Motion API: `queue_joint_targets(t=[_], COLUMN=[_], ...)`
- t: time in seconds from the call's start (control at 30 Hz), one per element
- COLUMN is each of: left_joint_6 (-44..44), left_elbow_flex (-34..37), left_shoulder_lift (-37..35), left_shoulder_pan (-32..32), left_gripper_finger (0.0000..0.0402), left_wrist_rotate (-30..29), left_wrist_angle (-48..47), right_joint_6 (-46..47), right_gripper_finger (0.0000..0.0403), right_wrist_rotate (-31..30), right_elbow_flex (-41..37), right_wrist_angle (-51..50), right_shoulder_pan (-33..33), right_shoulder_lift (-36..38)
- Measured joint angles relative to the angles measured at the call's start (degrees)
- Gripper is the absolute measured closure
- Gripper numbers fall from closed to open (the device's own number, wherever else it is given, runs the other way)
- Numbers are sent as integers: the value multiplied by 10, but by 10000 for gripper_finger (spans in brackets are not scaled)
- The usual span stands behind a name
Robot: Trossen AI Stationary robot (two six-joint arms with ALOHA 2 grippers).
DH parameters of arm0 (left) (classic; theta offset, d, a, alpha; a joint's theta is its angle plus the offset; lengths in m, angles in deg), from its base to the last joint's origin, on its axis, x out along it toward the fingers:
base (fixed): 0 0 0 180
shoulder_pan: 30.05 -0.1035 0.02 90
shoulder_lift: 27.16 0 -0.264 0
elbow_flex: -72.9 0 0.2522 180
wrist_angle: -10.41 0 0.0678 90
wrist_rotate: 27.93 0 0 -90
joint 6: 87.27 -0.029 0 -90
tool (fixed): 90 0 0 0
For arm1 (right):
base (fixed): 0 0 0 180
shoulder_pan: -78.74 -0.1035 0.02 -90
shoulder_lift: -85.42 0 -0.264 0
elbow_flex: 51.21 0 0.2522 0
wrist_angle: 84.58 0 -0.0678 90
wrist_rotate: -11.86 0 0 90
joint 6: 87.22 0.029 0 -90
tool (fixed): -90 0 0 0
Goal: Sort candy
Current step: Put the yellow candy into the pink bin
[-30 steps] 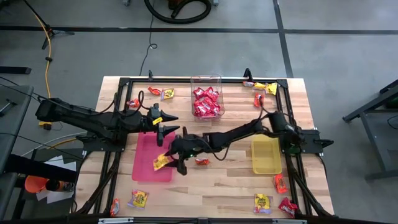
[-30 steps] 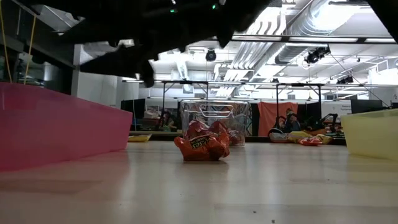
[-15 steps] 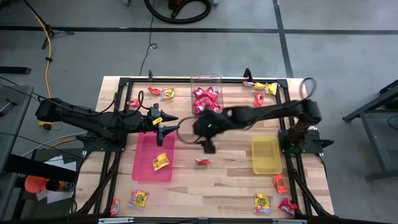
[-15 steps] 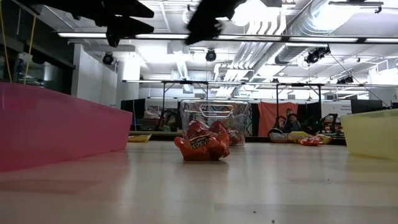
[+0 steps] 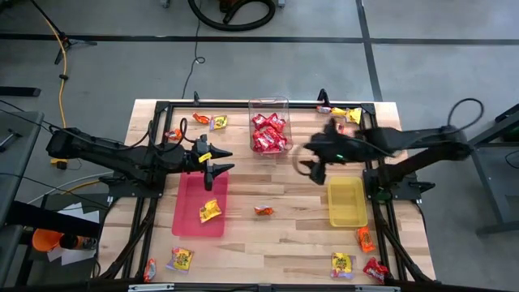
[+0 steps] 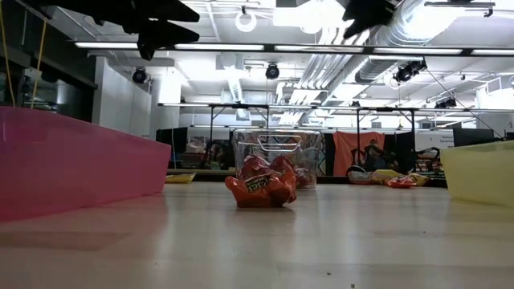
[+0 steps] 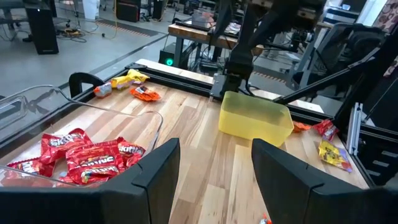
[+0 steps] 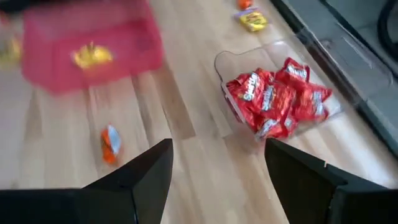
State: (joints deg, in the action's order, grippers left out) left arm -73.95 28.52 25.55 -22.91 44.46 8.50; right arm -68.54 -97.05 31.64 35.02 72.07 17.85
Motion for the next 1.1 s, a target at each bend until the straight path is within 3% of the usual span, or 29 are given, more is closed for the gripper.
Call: queue_joint_targets(t=[0.13,0.27,0.67,0.83,0.93,1.1], left_joint_6=[0,26,124,148,150,202], left_elbow_flex=[0,0,0,-18,-76,-241], left_shoulder_lift=[0,0,0,0,1,40], left_shoulder_pan=[0,0,1,1,0,-77], left_gripper_finger=[214,214,214,214,214,215], left_wrist_rotate=[0,0,0,31,26,-68], left_wrist_angle=[0,0,5,2,-83,-399], right_joint_6=[99,138,119,123,121,110], right_gripper_finger=[153,153,153,153,153,153], right_wrist_rotate=[-25,-26,-36,-31,-31,-34], right_elbow_flex=[-114,-175,-185,-185,-185,-185], right_wrist_angle=[123,224,268,268,268,268], right_shoulder_pan=[-22,-31,-31,-31,-31,-31], right_shoulder_lift=[92,133,131,131,131,131])
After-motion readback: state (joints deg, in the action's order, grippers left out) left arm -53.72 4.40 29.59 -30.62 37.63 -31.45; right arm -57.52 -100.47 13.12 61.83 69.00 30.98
